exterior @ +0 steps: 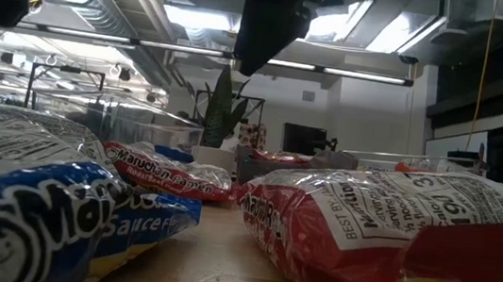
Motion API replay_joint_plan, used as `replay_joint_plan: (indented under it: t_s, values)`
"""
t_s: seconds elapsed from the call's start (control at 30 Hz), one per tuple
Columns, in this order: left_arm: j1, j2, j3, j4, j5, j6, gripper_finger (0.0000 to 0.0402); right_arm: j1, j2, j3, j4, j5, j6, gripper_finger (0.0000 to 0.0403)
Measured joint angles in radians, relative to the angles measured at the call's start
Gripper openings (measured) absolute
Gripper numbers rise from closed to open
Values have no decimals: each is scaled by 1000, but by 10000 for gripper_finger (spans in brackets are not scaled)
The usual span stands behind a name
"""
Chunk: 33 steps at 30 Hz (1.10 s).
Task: Sort Maruchan noodles
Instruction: Put the blue noodle pack into the left transparent bin
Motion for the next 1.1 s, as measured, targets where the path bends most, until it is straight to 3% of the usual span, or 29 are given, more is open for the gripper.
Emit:
replay_joint_plan:
  t_s: [0.17,0.4,0.73,0.9,1.1]
  values:
    - [-18,44,-105,257,2,-26,273,0,0,0,20,0,1,186]
    - [-18,57,-199,357,-16,-93,291,0,1,0,23,0,1,186]
    - [18,57,-288,600,-79,-73,289,0,1,0,29,6,29,186]
    - [43,59,-294,623,-72,-18,267,0,1,0,31,9,30,186]
    - [51,69,-294,638,-82,-2,205,0,1,-1,68,10,28,186]
